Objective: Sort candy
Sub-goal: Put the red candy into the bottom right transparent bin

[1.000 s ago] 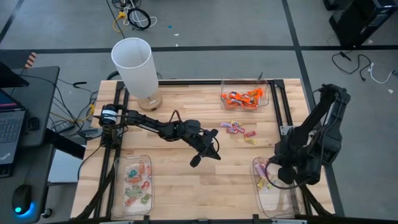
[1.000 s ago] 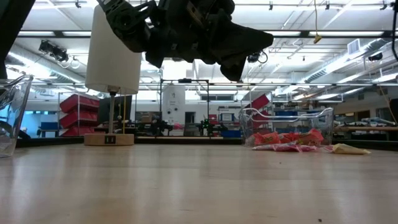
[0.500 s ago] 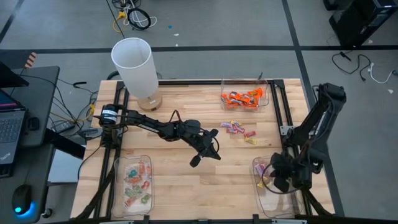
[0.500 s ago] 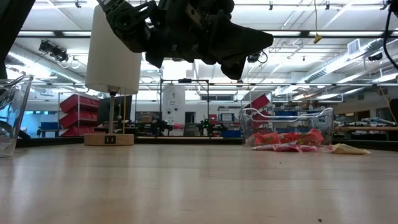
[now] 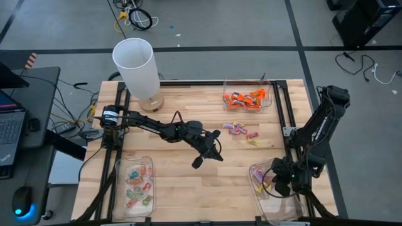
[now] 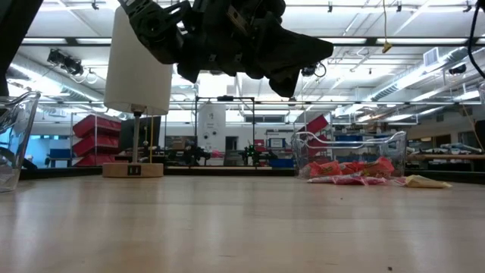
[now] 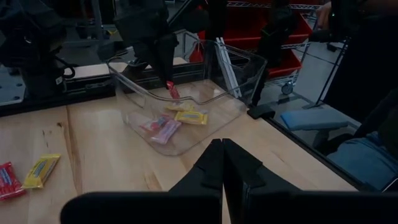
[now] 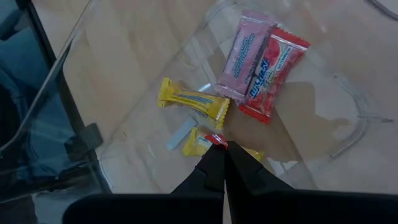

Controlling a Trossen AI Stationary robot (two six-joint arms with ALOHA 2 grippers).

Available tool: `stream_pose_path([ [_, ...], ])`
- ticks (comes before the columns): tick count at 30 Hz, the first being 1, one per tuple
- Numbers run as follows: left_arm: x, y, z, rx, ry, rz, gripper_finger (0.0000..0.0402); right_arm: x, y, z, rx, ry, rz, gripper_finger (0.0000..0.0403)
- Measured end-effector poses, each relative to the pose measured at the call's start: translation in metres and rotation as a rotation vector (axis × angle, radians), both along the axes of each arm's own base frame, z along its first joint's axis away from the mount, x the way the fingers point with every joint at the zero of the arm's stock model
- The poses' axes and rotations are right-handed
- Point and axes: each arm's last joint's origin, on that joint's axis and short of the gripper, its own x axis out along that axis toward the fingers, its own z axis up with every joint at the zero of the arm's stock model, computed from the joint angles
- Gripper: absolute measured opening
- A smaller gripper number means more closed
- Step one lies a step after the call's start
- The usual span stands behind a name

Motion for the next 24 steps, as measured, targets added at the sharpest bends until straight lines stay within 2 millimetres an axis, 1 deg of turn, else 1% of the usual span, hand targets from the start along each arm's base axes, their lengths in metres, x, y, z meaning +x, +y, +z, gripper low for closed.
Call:
stream_pose_path([
  [4, 0.0, 0.0, 0.0, 0.001, -0.001, 0.0, 0.0003, 0.0001, -0.0002, 0.0, -0.001, 0.001, -0.002, 0.0001],
  [8, 0.0, 0.0, 0.0, 0.002, -0.001, 0.0, 0.0003, 0.0008, -0.0015, -0.0004, -0.003, 0.009, -0.023, 0.0012],
  [14, 0.0, 0.0, 0.0, 0.002, -0.001, 0.0, 0.0003, 0.0018, -0.0024, -0.0006, 0.003, 0.019, -0.044, 0.0048],
  [19, 0.0, 0.0, 0.0, 0.002, -0.001, -0.001, 0.0003, 0.0023, -0.0039, -0.0009, 0.02, 0.067, -0.057, 0.0079],
  [22, 0.0, 0.0, -0.0001, 0.002, -0.001, -0.001, 0.0003, 0.0025, -0.0045, -0.0009, 0.028, 0.088, -0.061, 0.009],
  [24, 0.0, 0.0, -0.0002, 0.002, -0.001, -0.001, 0.0003, 0.0031, -0.006, -0.0007, 0.03, 0.096, -0.079, 0.009],
])
